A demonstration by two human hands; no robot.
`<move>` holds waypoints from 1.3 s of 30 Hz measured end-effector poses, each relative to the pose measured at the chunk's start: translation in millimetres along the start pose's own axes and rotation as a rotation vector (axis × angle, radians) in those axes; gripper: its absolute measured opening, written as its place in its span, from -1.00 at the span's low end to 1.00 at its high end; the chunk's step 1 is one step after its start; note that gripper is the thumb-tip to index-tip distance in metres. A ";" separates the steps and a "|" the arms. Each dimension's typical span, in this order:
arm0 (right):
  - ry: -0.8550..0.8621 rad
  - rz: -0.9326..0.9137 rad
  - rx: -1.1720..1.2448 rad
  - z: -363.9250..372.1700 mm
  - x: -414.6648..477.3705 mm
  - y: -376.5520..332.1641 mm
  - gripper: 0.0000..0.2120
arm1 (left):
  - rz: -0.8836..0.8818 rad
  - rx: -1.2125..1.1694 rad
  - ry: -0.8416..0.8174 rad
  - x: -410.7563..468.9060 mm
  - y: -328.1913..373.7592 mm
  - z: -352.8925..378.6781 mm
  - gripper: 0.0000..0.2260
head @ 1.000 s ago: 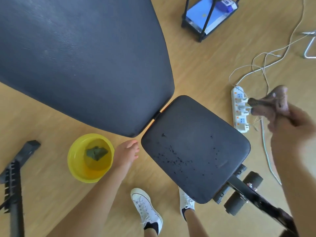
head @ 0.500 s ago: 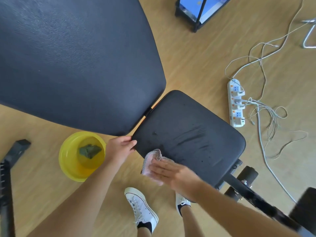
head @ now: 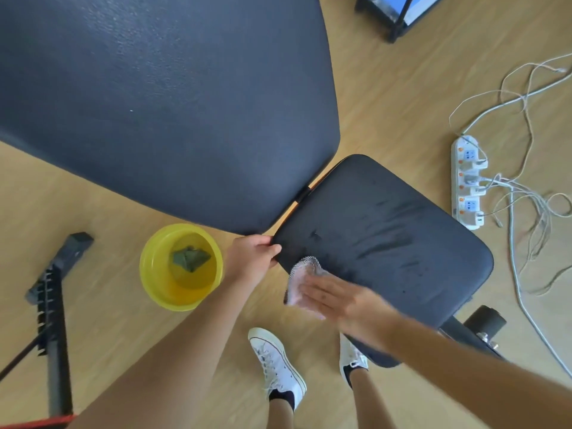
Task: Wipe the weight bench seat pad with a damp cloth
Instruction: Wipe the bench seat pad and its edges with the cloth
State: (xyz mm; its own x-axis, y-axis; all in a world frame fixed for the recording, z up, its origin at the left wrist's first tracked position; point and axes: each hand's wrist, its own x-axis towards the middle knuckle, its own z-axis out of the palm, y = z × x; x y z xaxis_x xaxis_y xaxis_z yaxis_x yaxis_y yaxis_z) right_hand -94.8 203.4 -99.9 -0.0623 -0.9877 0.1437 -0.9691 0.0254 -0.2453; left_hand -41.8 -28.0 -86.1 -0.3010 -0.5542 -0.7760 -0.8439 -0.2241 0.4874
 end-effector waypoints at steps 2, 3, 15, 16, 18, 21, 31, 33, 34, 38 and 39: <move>0.083 0.307 0.107 -29.5 12.5 52.7 -0.56 | 0.011 0.013 -0.022 -0.3 1.6 -0.8 -0.64; 0.071 0.597 0.100 -39.7 18.8 83.5 -0.56 | 0.012 0.016 -0.025 0.2 1.8 -1.8 -0.64; -0.152 -0.048 0.178 22.8 29.9 -18.2 -0.74 | -0.028 0.010 -0.142 4.8 -3.7 -16.6 -0.75; -0.140 -0.090 0.188 14.8 27.7 -3.2 -0.74 | -0.018 0.040 -0.170 4.4 -2.9 -17.2 -0.75; -0.031 0.143 0.335 -15.0 33.9 31.0 -0.65 | 0.017 0.111 -0.186 6.8 -2.1 -18.5 -0.71; 0.146 0.767 0.293 -25.4 34.3 68.9 -0.31 | 0.030 0.104 -0.203 4.9 -0.3 -19.2 -0.71; 0.049 0.872 0.299 1.1 64.3 -30.1 -0.70 | 0.028 0.151 -0.199 3.9 -1.2 -20.8 -0.59; -0.019 0.643 0.265 0.8 59.4 -14.9 -0.63 | -0.027 0.069 -0.187 7.2 -2.1 -19.5 -0.58; -0.014 0.541 0.226 -0.2 64.5 2.5 -0.62 | -0.047 0.037 -0.185 8.1 -0.7 -18.7 -0.58; 0.134 0.794 0.280 -1.9 117.1 54.2 -0.54 | -0.066 -0.021 -0.198 7.8 0.7 -18.8 -0.65; 0.146 0.838 0.335 2.1 126.5 43.8 -0.60 | -0.061 -0.011 -0.202 7.6 0.4 -20.0 -0.66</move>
State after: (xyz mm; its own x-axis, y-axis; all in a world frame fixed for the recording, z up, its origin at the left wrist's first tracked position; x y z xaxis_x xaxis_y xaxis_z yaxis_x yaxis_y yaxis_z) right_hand -144.7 79.2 -94.5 -0.7659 -0.6362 -0.0930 -0.4744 0.6568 -0.5862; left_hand -35.6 -48.3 -83.9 -0.3332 -0.3672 -0.8684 -0.8587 -0.2621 0.4403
